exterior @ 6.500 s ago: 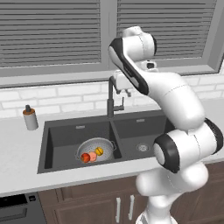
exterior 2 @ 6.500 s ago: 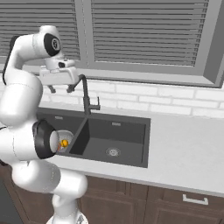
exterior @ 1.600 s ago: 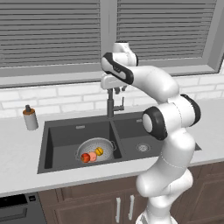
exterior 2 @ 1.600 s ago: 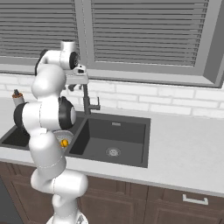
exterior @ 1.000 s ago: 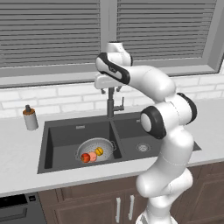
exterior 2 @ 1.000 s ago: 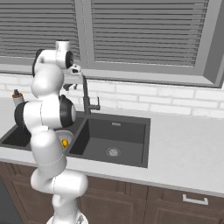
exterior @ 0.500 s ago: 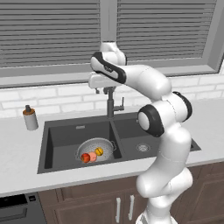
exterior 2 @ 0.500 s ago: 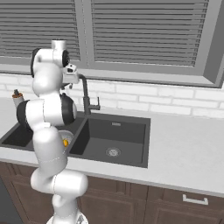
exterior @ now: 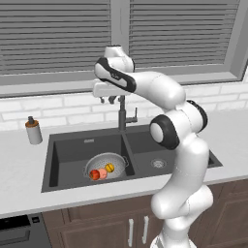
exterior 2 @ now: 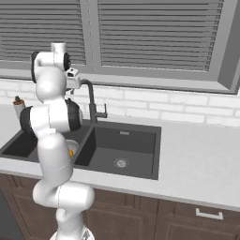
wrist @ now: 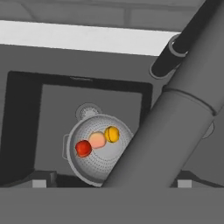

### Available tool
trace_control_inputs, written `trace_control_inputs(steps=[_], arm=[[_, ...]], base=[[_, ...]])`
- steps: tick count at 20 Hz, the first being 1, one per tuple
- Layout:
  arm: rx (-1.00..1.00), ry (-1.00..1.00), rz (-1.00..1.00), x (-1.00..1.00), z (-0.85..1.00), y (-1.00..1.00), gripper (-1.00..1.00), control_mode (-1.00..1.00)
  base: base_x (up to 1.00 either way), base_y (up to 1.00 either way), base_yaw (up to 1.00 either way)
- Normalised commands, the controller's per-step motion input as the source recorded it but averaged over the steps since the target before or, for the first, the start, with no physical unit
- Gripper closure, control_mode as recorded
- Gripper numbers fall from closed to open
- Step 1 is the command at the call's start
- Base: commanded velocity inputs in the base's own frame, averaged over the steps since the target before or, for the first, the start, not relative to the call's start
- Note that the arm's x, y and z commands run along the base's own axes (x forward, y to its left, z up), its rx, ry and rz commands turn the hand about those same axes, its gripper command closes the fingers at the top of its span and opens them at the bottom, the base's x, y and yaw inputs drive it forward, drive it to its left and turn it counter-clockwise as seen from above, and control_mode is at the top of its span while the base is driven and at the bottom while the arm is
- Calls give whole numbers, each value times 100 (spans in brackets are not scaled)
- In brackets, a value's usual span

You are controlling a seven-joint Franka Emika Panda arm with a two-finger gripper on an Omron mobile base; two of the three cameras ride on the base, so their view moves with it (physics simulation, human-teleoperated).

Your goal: Put the colander in the sink, put the tangerine, peach, apple in the colander, and turn on the sink faucet and pour water over the colander.

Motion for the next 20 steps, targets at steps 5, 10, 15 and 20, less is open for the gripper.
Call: trace_control_inputs(steps=[5,10,15,20], arm=[[-1,1,-7,0,-27,41,-100,-100],[-1,3,-6,0,-15,32,-100,-100],[0,2,-3,2,0,5,-100,-100],[0,0,0,-15,25,-3,-100,-100]], base=[[0,0,0],[0,0,0],[0,0,0],[0,0,0]])
